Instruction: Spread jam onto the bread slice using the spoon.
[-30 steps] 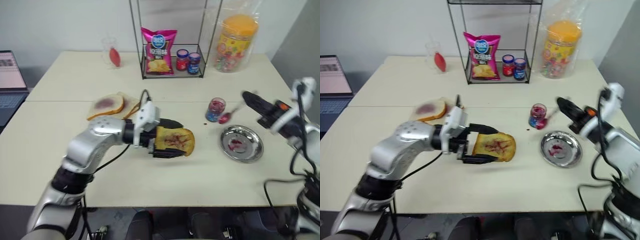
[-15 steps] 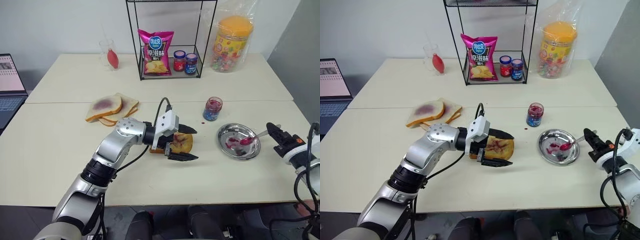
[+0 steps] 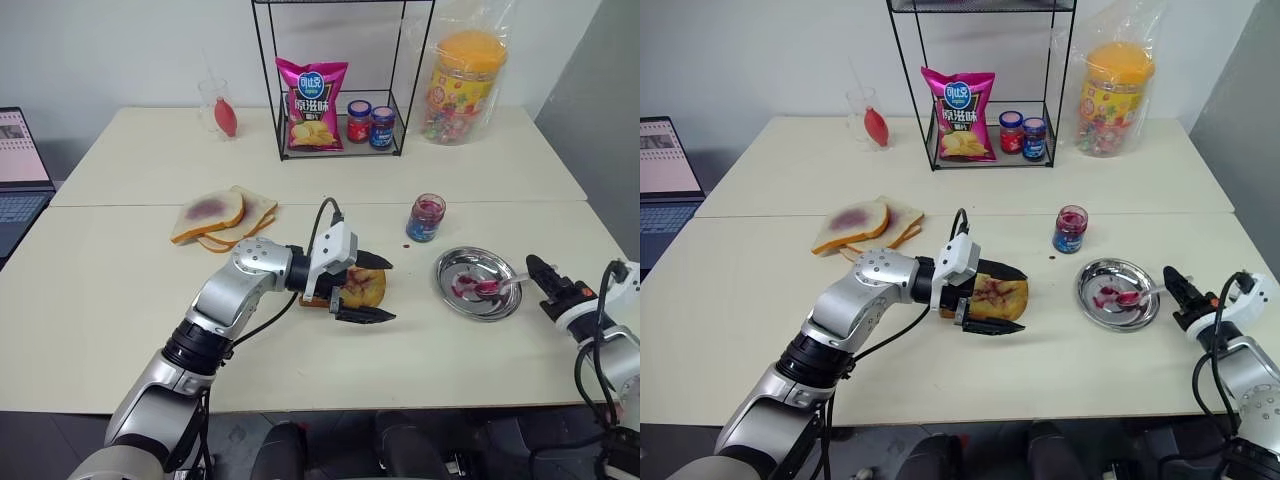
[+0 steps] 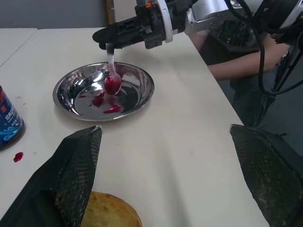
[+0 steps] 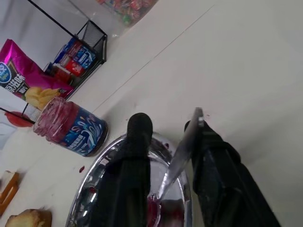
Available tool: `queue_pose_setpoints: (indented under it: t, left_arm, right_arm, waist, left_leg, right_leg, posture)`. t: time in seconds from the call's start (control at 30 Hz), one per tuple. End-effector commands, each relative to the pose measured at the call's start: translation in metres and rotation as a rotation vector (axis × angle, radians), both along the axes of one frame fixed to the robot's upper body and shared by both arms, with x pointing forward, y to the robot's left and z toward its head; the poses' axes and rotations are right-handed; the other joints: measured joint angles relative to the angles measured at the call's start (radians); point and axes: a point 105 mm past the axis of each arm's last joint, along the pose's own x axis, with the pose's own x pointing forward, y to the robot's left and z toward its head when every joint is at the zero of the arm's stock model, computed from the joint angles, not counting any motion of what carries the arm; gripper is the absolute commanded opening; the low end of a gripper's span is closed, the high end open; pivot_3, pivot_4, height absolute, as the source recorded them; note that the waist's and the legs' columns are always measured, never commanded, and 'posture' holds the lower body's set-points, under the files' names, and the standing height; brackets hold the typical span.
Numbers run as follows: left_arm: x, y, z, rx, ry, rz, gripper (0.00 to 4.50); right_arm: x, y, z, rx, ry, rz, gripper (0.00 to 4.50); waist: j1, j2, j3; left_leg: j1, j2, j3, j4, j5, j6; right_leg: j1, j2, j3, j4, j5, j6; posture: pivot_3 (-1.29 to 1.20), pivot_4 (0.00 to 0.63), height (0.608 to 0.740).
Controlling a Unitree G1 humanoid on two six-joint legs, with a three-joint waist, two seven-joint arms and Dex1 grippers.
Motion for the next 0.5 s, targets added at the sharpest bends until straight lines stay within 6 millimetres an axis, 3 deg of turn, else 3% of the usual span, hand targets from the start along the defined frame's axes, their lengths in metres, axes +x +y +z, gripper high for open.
queue_pose_setpoints:
  t: [0.03, 0.3, 0.37, 0.5]
  left_arm:
    - [-0.0019, -0.0003, 0.0113, -0.021, -0.045, -0.001, 4.5]
    - [-0.0019, 0.0006, 0.0111, -0.022, -0.044, 0.008, 4.5]
    - [-0.0022, 0.0007, 0.0108, -0.023, -0.045, 0.01, 4.5]
    - [-0.0025, 0.0001, 0.0102, -0.025, -0.046, 0.012, 4.5]
  right_arm:
    - [0.0018, -0.0011, 0.0089, -0.019, -0.038, 0.007, 2.26]
    - [0.0043, -0.0011, 0.0074, -0.031, -0.025, 0.015, 4.17]
    - [0.0045, -0.0025, 0.0063, -0.04, -0.018, 0.016, 4.41]
    - [0.0048, -0.0054, 0.0041, -0.057, -0.007, 0.015, 4.41]
  waist:
    - [0.0, 0.0, 0.0]
    - [0.0, 0.0, 0.0]
    - [0.0, 0.0, 0.0]
    - [0.001, 0.0, 0.0]
  left_leg:
    - [0.0, 0.0, 0.0, 0.0, 0.0, 0.0]
    - [0.0, 0.0, 0.0, 0.0, 0.0, 0.0]
    - [0.0, 0.0, 0.0, 0.0, 0.0, 0.0]
    - [0.0, 0.0, 0.0, 0.0, 0.0, 0.0]
  right_leg:
    - [0.0, 0.0, 0.0, 0.0, 0.0, 0.0]
    - [0.0, 0.0, 0.0, 0.0, 0.0, 0.0]
    - [0.0, 0.0, 0.0, 0.0, 0.0, 0.0]
    - [0.0, 0.0, 0.0, 0.0, 0.0, 0.0]
  posture:
    - [0.0, 0.15, 0.74]
    - [0.0, 0.15, 0.74]
    - [0.0, 0.15, 0.74]
    - [0.0, 0.15, 0.74]
